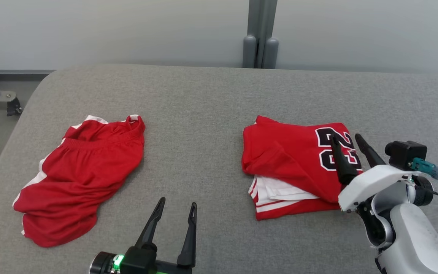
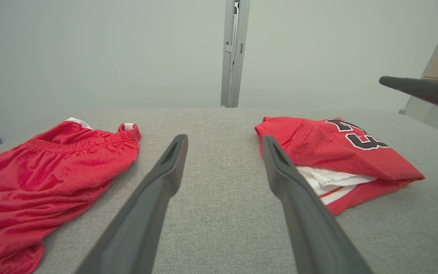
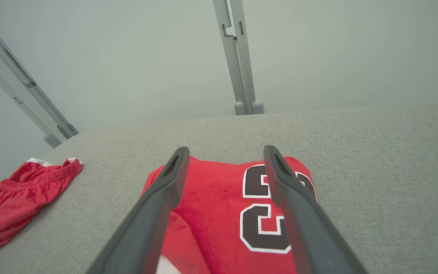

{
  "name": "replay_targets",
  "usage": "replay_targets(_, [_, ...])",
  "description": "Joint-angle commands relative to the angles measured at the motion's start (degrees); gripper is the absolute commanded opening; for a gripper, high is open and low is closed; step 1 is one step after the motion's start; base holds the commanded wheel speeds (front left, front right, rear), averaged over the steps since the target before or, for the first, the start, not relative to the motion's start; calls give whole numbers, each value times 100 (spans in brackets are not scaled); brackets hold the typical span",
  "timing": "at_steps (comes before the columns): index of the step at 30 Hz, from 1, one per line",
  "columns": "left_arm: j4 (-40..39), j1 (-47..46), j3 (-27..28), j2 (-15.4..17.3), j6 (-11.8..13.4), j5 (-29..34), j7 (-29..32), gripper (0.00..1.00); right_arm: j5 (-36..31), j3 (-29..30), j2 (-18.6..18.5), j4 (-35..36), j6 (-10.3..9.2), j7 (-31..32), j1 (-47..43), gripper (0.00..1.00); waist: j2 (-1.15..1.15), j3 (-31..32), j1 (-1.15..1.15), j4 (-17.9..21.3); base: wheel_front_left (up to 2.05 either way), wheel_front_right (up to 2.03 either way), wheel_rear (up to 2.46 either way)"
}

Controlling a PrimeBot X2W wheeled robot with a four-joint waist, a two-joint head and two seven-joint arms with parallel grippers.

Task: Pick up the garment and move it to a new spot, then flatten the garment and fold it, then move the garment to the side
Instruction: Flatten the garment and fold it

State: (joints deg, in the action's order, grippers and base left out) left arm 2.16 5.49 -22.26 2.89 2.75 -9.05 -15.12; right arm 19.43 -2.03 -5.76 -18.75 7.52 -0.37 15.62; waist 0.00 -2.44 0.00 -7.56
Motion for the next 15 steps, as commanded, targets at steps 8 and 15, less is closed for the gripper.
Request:
replay_targets(8, [61, -150, -131, 4, -88, 84, -2, 100, 2726, -369, -524, -1101, -4, 1450, 564, 0, 0, -96, 0, -76, 0, 0, 0])
replay_targets(15, [97, -232, -232, 4, -90, -12, -2, 100, 3604, -722, -659, -2028, -4, 2125, 1073, 0, 0, -198, 0, -417, 0, 0, 0])
